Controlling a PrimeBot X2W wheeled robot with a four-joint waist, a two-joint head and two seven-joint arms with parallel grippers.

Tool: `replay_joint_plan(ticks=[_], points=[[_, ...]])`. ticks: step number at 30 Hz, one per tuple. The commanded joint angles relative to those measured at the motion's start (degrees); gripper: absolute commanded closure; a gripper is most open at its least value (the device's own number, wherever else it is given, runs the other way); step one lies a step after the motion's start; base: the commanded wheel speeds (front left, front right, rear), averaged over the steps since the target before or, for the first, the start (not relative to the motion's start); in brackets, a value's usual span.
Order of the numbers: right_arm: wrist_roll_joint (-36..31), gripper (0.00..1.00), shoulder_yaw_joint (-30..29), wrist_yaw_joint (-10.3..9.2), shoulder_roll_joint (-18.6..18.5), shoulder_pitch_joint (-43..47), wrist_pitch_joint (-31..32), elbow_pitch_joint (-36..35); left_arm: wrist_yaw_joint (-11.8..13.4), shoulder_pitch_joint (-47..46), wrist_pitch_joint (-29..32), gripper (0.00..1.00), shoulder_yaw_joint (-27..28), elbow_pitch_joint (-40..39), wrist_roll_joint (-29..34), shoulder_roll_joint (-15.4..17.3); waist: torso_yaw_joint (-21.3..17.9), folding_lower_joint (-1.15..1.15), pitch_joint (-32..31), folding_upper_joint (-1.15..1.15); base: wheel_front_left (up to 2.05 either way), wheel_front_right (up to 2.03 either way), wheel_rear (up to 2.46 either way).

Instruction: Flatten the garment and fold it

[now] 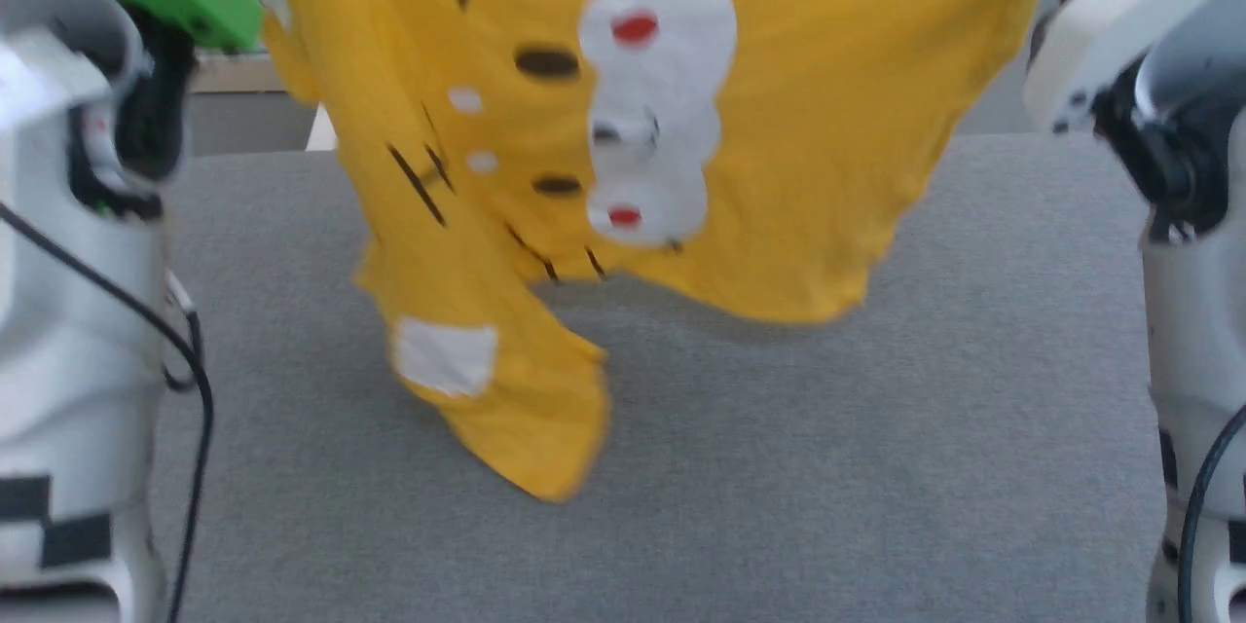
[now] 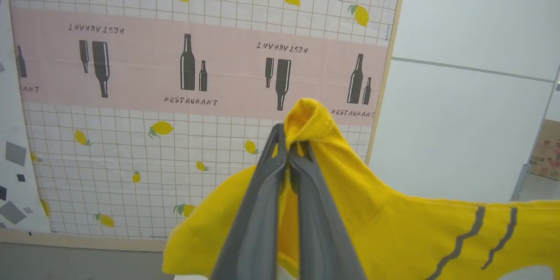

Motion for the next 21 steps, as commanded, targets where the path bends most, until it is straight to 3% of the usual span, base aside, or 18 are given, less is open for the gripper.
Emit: replay_joint_plan(ticks=[1, 11, 21], points=[[-1.27, 1.0, -0.51, -0.09, 0.5, -2.36, -0.99, 1.14, 0.08, -2.86, -1.22, 1.0, 0.14, 1.64, 1.45, 0.87, -1.88, 0.0, -0.43, 0.0, 0.0, 0.0, 0.0], [-7.61, 1.0, -1.62, -0.09, 4.44, -15.53, -4.13, 13.41, -0.94, -16.8, -4.53, 1.0, 0.13, 14.16, 2.35, 0.64, -3.44, 0.0, 3.73, 0.0, 0.0, 0.0, 0.0], [-12.05, 1.0, -4.75, -0.09, 6.53, -26.08, -6.06, 19.84, -3.09, -23.95, -5.59, 1.0, 0.04, 16.62, 2.32, 2.47, -3.71, 0.0, 14.16, 0.0, 0.0, 0.0, 0.0]])
